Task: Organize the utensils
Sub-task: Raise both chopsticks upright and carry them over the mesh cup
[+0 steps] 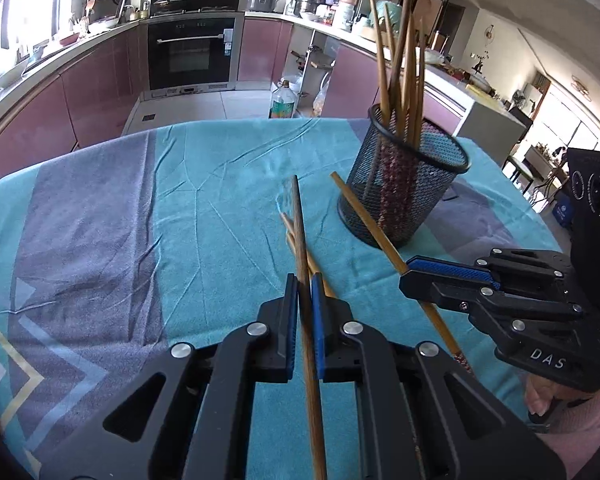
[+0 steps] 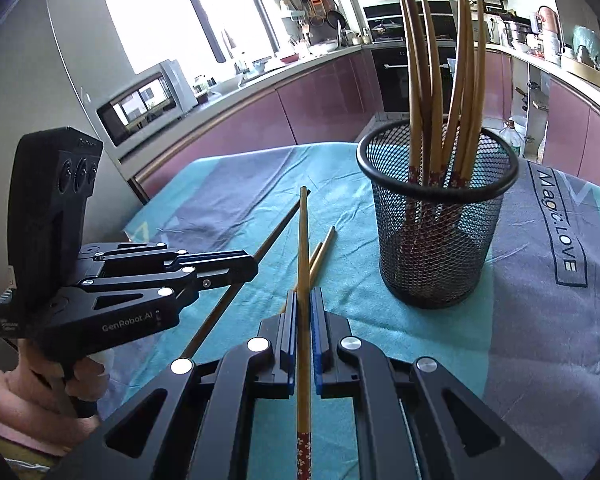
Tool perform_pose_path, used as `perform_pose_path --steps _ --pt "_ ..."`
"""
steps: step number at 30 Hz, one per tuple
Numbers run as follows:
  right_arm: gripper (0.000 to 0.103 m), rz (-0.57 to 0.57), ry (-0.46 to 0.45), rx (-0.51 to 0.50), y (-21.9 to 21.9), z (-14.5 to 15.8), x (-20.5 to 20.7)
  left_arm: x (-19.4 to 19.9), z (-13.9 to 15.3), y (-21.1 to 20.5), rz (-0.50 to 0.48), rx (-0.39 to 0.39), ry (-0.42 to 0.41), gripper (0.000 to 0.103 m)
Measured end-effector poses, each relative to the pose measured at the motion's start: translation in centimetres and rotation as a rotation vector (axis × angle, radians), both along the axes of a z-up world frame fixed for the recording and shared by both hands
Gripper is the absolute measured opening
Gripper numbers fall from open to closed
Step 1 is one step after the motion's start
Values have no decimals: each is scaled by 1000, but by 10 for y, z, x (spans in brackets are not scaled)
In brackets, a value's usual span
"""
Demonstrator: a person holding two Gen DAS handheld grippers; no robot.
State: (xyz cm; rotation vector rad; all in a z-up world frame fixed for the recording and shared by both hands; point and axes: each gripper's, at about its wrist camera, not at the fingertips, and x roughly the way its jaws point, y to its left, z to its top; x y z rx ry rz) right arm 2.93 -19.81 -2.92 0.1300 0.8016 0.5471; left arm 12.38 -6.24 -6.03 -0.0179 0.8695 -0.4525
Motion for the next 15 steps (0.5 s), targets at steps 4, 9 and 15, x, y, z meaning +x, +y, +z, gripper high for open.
perform_pose_path --steps 4,9,15 --pt "5 -6 -31 42 -11 13 -9 -9 18 5 -26 -50 -24 7" --pt "5 -29 -78 77 -24 30 -18 -19 39 9 -58 -101 -57 7" --pt "5 -53 -126 112 -40 43 -24 -31 64 14 -90 -164 -91 7"
